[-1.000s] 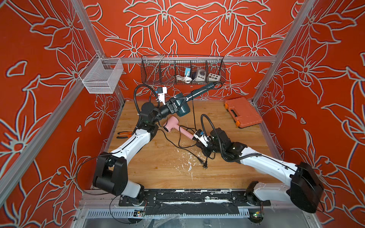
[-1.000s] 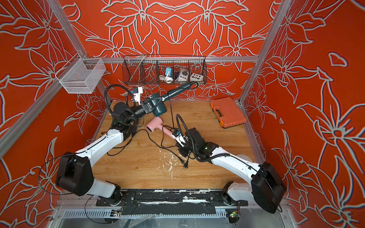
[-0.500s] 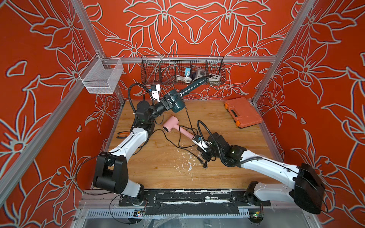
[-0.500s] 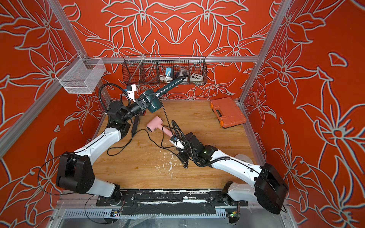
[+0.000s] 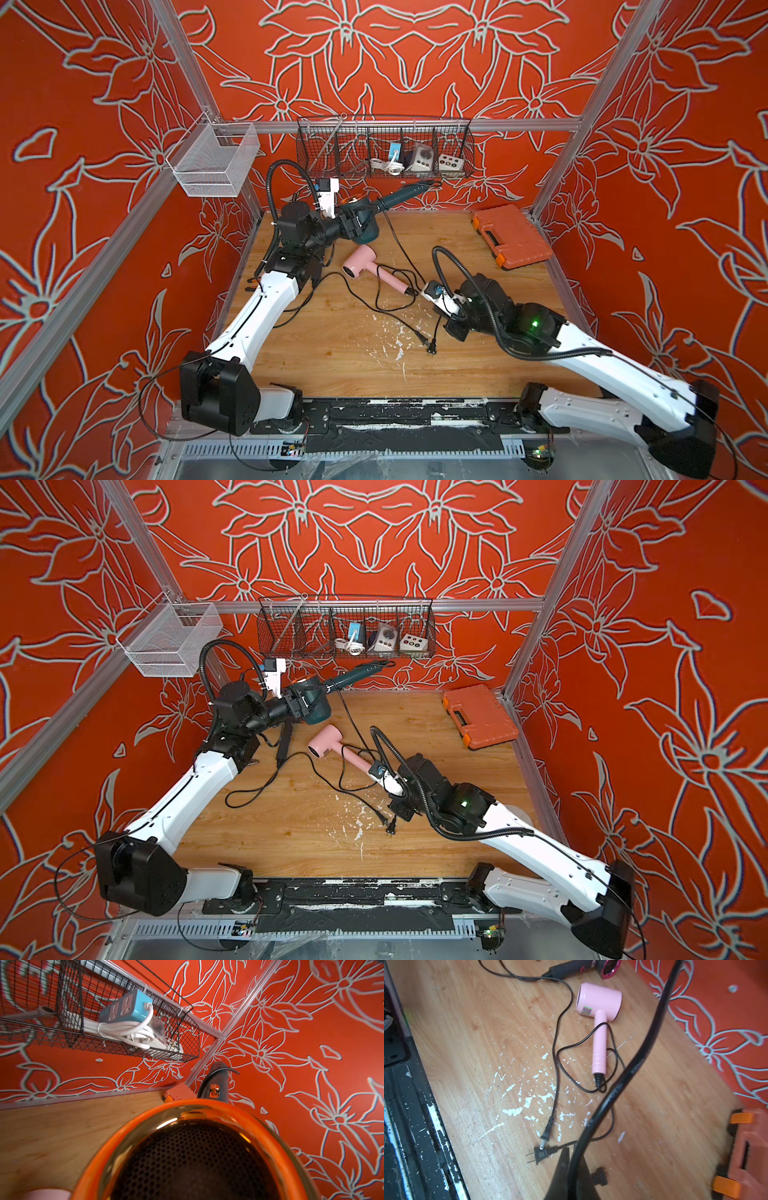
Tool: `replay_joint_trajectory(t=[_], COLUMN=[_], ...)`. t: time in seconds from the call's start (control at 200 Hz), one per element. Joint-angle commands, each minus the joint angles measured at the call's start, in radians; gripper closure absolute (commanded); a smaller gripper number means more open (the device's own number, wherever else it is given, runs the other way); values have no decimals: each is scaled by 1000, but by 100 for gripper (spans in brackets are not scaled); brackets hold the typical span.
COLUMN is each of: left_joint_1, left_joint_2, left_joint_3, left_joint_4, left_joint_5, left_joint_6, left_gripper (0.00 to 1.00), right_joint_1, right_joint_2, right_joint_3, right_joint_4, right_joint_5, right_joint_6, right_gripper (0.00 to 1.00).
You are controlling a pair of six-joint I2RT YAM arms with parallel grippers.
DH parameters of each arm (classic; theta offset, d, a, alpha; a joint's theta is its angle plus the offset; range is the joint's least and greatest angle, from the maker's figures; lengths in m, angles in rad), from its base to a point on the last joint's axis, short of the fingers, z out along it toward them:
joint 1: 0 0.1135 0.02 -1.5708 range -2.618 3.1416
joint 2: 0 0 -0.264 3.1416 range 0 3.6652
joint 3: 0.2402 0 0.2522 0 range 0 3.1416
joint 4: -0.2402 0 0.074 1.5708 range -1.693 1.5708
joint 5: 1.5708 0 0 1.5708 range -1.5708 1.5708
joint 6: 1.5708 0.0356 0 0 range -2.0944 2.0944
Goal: Wrap the cord around the hair dryer
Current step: Wrap the power cord around the hair dryer.
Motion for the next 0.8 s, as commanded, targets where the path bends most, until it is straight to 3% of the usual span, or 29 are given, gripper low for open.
replay_joint_trajectory(t=[0.0,0.25,0.455,0.641,0.796], left_joint_1=[-27,-193,-287,-368,-422], left_joint_2=[-29,-49,-9,-2,-40], left_joint_3=[34,27,24,-1,-47], left_joint_4=[-246,-483,-564,-595,-597], left_joint_5=[-61,-249,-296,-279,-134], left_joint_6=[217,377,442,491,563], left_gripper=[100,100,100,100,100], right_joint_1=[3,3,3,0,-62], right_joint_2=[-3,67,116,141,161], right_joint_3=[103,302,423,486,486], right_joint_4=[-142,-193,-207,-189,-120], right_joint_5=[94,211,241,297,258], right_joint_6=[-85,-242,-353,-480,-539], right_gripper=[100,100,100,100,100])
